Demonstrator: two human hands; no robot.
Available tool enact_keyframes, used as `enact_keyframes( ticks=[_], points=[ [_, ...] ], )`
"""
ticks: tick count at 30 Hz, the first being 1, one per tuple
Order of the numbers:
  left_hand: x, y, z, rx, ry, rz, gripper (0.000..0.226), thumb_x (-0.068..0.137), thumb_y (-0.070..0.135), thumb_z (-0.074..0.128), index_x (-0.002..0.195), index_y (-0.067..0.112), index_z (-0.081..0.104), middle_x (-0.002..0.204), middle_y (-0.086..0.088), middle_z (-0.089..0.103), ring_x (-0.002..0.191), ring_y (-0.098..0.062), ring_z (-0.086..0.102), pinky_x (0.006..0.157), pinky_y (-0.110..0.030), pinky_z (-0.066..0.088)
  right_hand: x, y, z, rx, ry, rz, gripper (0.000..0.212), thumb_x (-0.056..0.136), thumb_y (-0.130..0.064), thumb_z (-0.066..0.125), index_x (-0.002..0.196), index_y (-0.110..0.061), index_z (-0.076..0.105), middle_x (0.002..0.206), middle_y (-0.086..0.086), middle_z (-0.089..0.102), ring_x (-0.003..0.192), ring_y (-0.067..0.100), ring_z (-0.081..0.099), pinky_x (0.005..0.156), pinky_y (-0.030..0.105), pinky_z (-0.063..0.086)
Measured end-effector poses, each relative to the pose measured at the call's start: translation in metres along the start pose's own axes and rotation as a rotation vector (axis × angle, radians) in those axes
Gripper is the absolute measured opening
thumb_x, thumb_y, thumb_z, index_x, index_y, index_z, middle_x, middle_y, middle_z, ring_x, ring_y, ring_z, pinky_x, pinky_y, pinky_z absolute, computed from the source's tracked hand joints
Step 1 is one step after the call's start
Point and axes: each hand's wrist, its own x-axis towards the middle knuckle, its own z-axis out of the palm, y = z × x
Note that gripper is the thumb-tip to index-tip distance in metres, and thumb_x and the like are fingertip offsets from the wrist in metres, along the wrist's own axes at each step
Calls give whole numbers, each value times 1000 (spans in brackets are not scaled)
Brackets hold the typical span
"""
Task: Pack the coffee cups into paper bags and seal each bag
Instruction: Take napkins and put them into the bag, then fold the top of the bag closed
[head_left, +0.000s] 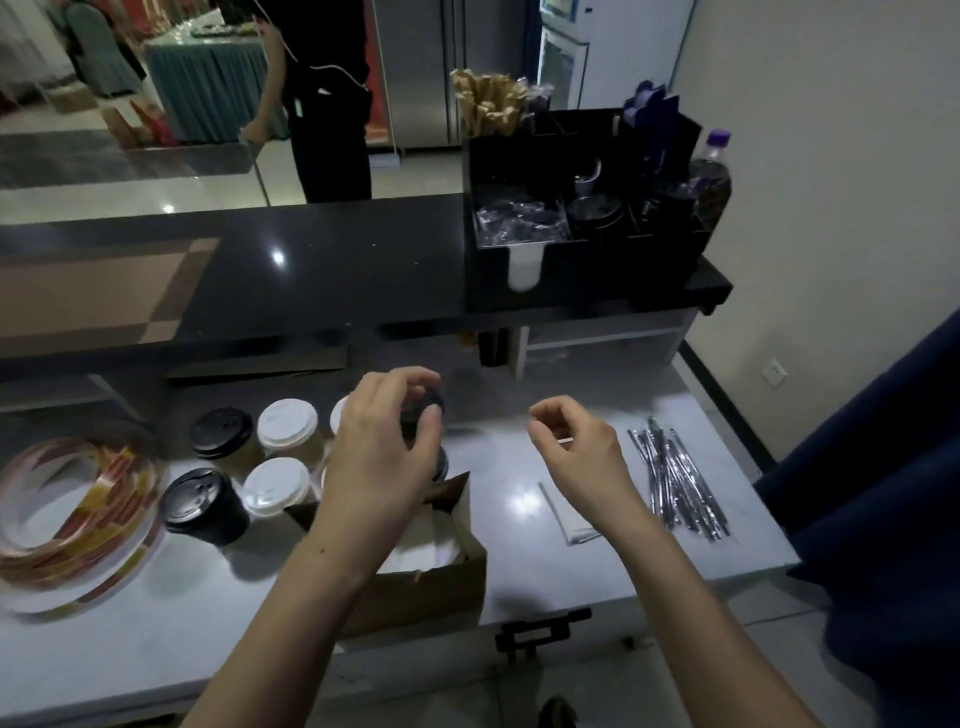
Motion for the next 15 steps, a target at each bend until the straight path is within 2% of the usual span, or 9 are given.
enact_keyframes(
  ticks=[2, 4, 6, 10, 15],
  points=[
    [10, 20, 25, -23, -43, 3, 25, 100, 17, 61, 123, 28, 62, 112, 11, 56, 110, -6, 57, 90, -14, 44, 9, 16, -21, -10, 26, 20, 7, 100, -23, 65, 104, -25, 70, 94, -11, 71, 89, -3, 62, 72, 6, 45],
    [16, 34, 49, -28, -81, 8, 27, 101, 19, 60, 126, 27, 62, 114, 11, 56, 113, -8, 57, 95, -23, 48, 16, 31, -38, -10, 41, 53, 7, 99, -22, 65, 104, -23, 70, 94, -12, 70, 87, -4, 62, 76, 12, 47],
    [19, 44, 77, -20, -115, 12, 27, 101, 21, 60, 128, 27, 61, 116, 12, 55, 113, -4, 56, 95, -23, 47, 21, 46, -56, -17, 52, 92, 8, 99, -23, 65, 105, -22, 70, 94, -12, 70, 86, -3, 63, 77, 16, 48],
    [20, 56, 131, -16, -189, 24, 26, 101, 18, 61, 126, 25, 62, 114, 12, 55, 107, 1, 52, 92, -14, 40, 30, 79, -88, -42, 70, 142, 11, 100, -21, 64, 109, -18, 70, 96, -10, 69, 87, -2, 62, 68, 5, 43],
    [17, 53, 197, -10, -281, -7, 23, 100, 17, 59, 121, 27, 63, 112, 12, 55, 104, -2, 55, 89, -24, 46, 42, 131, -113, -61, 85, 225, 12, 100, -18, 64, 110, -17, 71, 100, -4, 70, 92, 10, 64, 78, 17, 48]
  ],
)
